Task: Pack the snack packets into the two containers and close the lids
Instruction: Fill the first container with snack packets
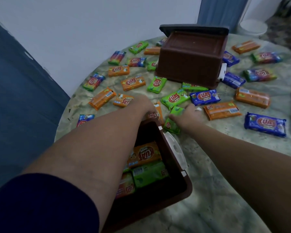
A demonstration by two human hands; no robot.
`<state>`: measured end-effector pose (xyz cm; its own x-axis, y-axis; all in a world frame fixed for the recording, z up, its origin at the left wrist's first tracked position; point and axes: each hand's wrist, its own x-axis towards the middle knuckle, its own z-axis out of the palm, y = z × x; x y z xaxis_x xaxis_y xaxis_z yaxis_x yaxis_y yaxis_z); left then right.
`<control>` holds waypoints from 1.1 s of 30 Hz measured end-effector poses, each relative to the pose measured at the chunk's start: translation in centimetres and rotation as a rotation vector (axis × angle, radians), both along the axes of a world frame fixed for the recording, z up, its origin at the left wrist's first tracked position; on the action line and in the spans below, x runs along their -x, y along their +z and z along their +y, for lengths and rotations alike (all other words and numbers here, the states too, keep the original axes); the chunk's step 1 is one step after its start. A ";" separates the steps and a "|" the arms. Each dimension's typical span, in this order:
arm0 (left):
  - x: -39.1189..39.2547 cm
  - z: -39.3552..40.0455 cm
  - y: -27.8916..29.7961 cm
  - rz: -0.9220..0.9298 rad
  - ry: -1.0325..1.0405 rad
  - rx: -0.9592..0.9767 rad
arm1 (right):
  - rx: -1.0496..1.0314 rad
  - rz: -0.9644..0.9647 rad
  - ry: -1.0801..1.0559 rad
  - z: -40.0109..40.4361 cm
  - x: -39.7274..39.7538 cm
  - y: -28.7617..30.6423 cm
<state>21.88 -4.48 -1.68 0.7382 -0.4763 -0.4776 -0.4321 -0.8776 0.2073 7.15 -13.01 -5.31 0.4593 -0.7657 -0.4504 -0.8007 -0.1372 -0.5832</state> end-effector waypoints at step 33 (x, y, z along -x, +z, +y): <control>0.6 0.3 1.8 0.263 0.393 0.493 | 0.100 0.321 0.135 1.5 -1.7 -1.3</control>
